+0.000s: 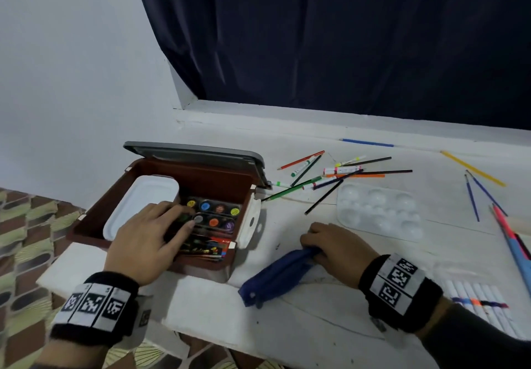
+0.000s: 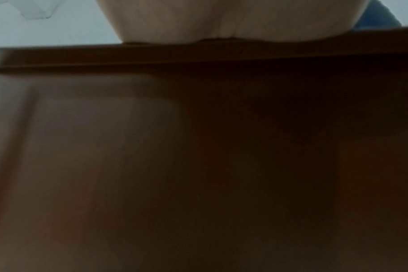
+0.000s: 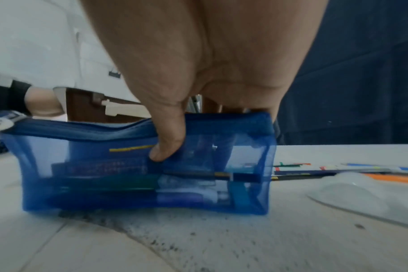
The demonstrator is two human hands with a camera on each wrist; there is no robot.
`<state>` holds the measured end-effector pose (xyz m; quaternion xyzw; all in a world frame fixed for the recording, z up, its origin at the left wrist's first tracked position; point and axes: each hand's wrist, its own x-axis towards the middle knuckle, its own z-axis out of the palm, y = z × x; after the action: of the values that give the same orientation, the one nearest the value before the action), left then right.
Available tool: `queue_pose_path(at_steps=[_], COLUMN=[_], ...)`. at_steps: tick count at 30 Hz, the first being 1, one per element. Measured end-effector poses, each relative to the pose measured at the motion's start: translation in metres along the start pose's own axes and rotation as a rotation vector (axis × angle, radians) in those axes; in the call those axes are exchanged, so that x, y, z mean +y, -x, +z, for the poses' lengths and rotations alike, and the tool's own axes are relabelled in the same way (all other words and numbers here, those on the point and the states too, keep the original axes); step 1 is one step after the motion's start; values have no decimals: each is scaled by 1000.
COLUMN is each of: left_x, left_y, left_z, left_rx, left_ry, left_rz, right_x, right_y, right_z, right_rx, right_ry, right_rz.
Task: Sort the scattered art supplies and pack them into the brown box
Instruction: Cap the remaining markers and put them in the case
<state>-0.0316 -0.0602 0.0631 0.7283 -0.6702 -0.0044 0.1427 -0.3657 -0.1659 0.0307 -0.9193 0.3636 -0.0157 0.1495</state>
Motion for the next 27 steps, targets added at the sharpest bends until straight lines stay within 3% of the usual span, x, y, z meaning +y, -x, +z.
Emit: queue_pose_path(at_steps=[8,12,16,22,27], left_x=[0,1,3,2,-7], left_y=[0,1,2,4,1], left_z=[-1,-1,-2,-2,-7], left_rx=[-19,-30,-20,6,-52], left_ry=[19,38,39,65,266], left_rz=[-33,-49,-54,-29,71], right_x=[14,-5,-12,-38,-75], right_y=[57,66,72,51,18], right_z=[-14,-14,-20,-11,-5], right_rx=[259,331,527,710,919], right_ry=[-457,-422,-389,-565,-671], right_rz=[123,155,315,444,394])
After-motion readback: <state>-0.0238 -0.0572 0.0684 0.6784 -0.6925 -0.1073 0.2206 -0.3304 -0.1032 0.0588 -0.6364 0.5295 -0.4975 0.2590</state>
